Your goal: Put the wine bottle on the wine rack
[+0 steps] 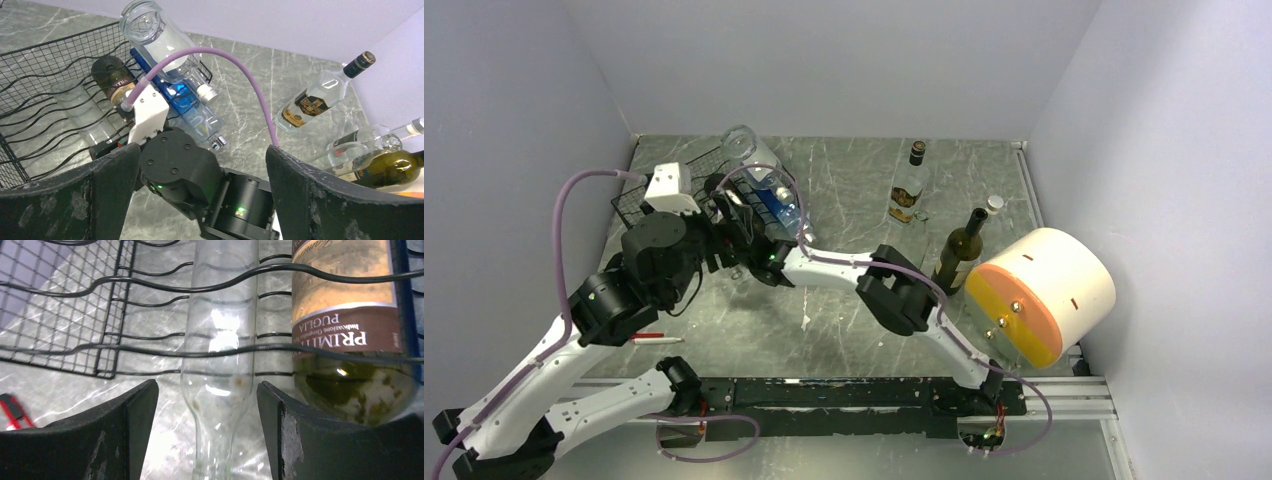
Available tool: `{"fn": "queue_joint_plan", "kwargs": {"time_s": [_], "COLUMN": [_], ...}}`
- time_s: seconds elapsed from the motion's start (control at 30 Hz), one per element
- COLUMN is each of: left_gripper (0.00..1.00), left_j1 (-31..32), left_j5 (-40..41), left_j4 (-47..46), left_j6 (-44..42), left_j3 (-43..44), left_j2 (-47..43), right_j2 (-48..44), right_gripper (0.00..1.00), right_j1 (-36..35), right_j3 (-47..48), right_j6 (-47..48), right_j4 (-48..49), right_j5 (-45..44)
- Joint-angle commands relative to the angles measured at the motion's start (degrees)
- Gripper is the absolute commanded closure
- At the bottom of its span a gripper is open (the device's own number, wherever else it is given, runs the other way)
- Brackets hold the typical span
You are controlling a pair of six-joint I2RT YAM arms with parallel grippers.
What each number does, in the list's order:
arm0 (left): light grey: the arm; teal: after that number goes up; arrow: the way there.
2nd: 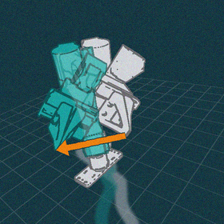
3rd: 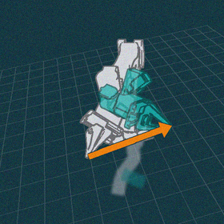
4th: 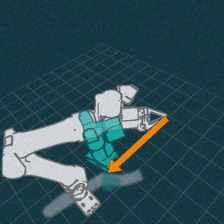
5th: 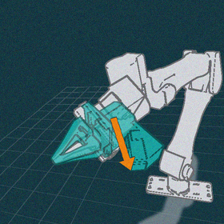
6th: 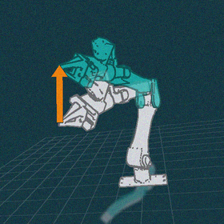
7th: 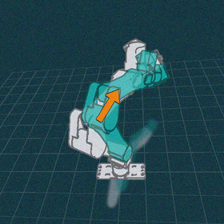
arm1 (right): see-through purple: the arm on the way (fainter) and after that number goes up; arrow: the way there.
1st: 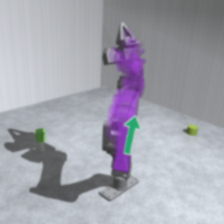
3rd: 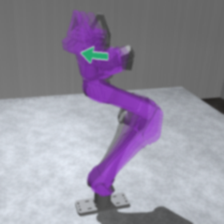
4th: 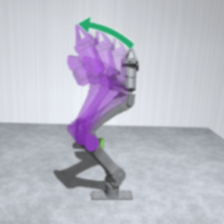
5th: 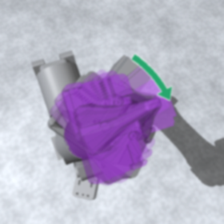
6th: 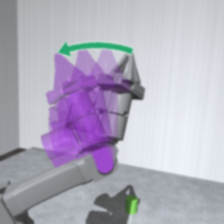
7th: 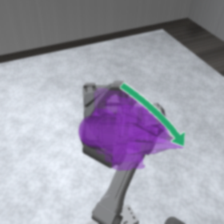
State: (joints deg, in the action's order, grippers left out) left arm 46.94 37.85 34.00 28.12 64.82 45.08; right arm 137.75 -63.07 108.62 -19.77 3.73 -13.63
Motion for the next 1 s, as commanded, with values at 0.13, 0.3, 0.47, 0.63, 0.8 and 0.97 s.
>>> {"fn": "queue_joint_plan", "kwargs": {"time_s": [0.13, 0.3, 0.47, 0.63, 0.8, 0.97], "left_gripper": [0.01, 0.01, 0.01, 0.01, 0.01, 0.01], "left_j1": [-0.05, -0.07, -0.08, -0.07, -0.06, -0.09], "left_j5": [-3.44, -5.91, -10.40, -13.59, -13.48, -13.33], "left_j4": [-2.77, -1.93, -1.69, -6.57, -6.49, -8.18], "left_j6": [-0.59, -0.52, -1.30, -3.40, -3.86, -3.88], "left_j3": [1.20, 1.84, 2.51, -1.04, -1.23, -2.18], "left_j2": [-2.19, -3.30, -5.73, -9.57, -9.02, -8.46], "right_j2": [-12.76, -23.87, -36.83, -46.25, -54.82, -62.92], "right_gripper": [0.26, 0.28, 0.28, 0.28, 0.27, 0.27], "right_j1": [-0.02, -0.22, 0.15, 1.53, 2.69, 5.44], "right_j3": [-13.71, -26.49, -33.98, -35.29, -34.93, -36.82], "right_j6": [-3.07, -2.71, 1.45, 5.40, 6.69, 4.67], "right_j4": [5.34, 6.12, 0.60, -8.25, -16.13, -21.48], "right_j5": [4.18, 2.30, -5.72, -14.00, -25.84, -37.66]}}
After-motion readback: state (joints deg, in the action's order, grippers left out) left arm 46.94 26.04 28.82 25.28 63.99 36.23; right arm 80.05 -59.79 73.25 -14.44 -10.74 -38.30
